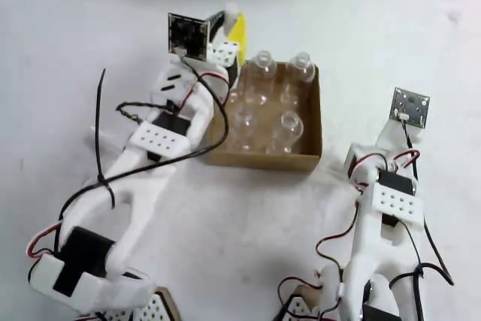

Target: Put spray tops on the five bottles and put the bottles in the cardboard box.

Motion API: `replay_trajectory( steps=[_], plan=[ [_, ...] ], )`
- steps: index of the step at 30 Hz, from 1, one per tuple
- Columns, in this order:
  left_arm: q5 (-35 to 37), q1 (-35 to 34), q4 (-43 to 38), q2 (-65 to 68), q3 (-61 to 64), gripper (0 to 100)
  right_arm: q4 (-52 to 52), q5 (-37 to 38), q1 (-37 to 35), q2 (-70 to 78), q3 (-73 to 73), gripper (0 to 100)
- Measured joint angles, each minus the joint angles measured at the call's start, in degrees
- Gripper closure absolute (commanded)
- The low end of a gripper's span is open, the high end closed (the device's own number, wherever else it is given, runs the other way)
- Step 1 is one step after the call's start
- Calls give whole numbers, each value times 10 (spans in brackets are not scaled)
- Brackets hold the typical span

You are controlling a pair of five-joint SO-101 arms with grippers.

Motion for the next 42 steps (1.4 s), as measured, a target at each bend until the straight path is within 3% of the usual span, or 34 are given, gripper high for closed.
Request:
replay_trajectory(
  steps=[14,19,24,32,42],
  plan=[
    [0,0,0,14,31,976,0,0,0,0,0,858],
    [0,0,-54,52,31,976,0,0,0,0,0,858],
    [0,0,-58,52,31,975,0,0,0,0,0,858],
    [0,0,-52,52,31,854,0,0,0,0,0,858],
    [0,0,-21,52,31,849,0,0,0,0,0,858]
  ],
)
